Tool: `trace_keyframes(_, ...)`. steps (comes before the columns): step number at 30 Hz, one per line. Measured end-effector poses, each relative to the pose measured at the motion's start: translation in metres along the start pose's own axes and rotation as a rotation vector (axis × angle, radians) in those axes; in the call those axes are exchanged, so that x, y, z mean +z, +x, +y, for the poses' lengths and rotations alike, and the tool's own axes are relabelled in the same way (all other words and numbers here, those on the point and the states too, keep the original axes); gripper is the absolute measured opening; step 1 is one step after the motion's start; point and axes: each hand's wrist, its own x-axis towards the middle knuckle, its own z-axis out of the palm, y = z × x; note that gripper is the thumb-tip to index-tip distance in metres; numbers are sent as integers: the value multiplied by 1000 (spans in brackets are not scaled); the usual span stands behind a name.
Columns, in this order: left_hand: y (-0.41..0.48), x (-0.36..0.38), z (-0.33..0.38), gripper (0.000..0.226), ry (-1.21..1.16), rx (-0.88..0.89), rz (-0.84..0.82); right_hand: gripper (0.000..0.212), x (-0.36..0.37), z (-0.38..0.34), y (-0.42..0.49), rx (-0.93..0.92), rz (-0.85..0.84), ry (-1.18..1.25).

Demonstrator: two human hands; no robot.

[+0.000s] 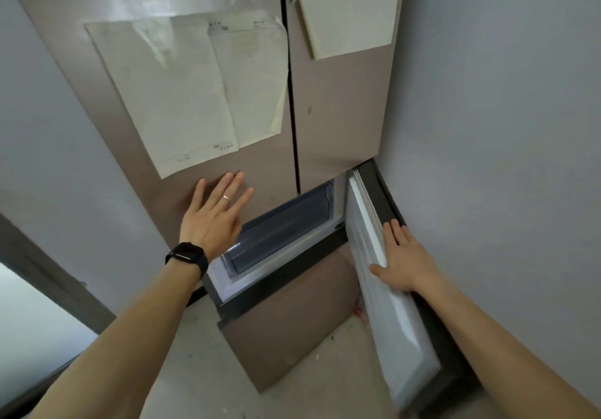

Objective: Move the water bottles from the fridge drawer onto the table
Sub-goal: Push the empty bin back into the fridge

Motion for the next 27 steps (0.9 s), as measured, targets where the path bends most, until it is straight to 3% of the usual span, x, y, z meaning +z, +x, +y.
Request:
trace_keyframes(9, -50, -14, -48, 70, 12, -134, 119, 79, 56, -132, -24, -191, 169, 473)
trace_keyframes(17, -63, 4, -78, 68, 146, -139, 155, 69, 87, -204, 12, -258, 315, 539)
trace_keyframes(20, -59, 12, -85, 59, 175, -93, 209, 75, 103, -215, 23, -205, 364, 558)
trace_keyframes(23, -58, 21, -86, 56, 192, -94, 278, 96, 118, -231, 27, 12, 333, 871)
trace_keyframes(27, -57, 27, -84, 56, 179, -98, 310, 100, 133, -254, 33, 21, 353, 1075)
